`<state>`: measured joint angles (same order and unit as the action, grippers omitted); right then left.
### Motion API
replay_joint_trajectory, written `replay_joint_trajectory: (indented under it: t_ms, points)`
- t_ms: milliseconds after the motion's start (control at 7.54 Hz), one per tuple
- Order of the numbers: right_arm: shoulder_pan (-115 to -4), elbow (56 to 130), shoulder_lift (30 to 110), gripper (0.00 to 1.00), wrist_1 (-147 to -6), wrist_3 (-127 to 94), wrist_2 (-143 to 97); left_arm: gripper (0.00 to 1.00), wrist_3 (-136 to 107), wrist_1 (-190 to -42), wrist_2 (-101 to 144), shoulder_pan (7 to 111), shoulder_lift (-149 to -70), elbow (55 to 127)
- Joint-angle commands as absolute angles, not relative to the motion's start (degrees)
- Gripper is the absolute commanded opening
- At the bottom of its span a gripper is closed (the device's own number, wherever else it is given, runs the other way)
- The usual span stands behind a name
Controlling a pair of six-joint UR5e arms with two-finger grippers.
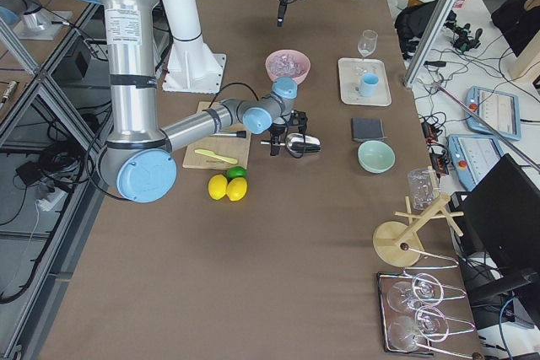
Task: Put ice in cup with scoop
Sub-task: 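Grasp the metal scoop with the right gripper while the left arm reaches toward the bowl, then grip the pink bowl rim with the left gripper while the right gripper lifts the scoop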
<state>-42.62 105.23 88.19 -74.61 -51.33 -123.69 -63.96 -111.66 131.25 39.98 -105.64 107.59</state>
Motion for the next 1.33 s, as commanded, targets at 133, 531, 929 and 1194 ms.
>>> replay_joint_trajectory:
  t_ms: [133, 531, 929, 1194]
  points:
    - [-42.10, 104.59, 87.81, 0.66, -74.62, -51.06, -123.92, 0.74, -71.86, -111.97, 128.58, 38.76, -112.91, 104.08]
    - [-42.01, 105.37, 87.63, 0.00, -74.88, -51.77, -124.54, 0.69, -73.55, -113.73, 125.00, 37.63, -117.93, 99.59]
    - [-42.10, 106.34, 86.23, 0.00, -74.97, -51.07, -125.86, 0.66, -77.43, -117.42, 118.22, 33.50, -119.00, 99.32]
    - [-42.10, 111.16, 86.57, 0.00, -74.62, -48.54, -124.64, 0.59, -77.34, -118.82, 118.21, 33.14, -119.00, 98.10]
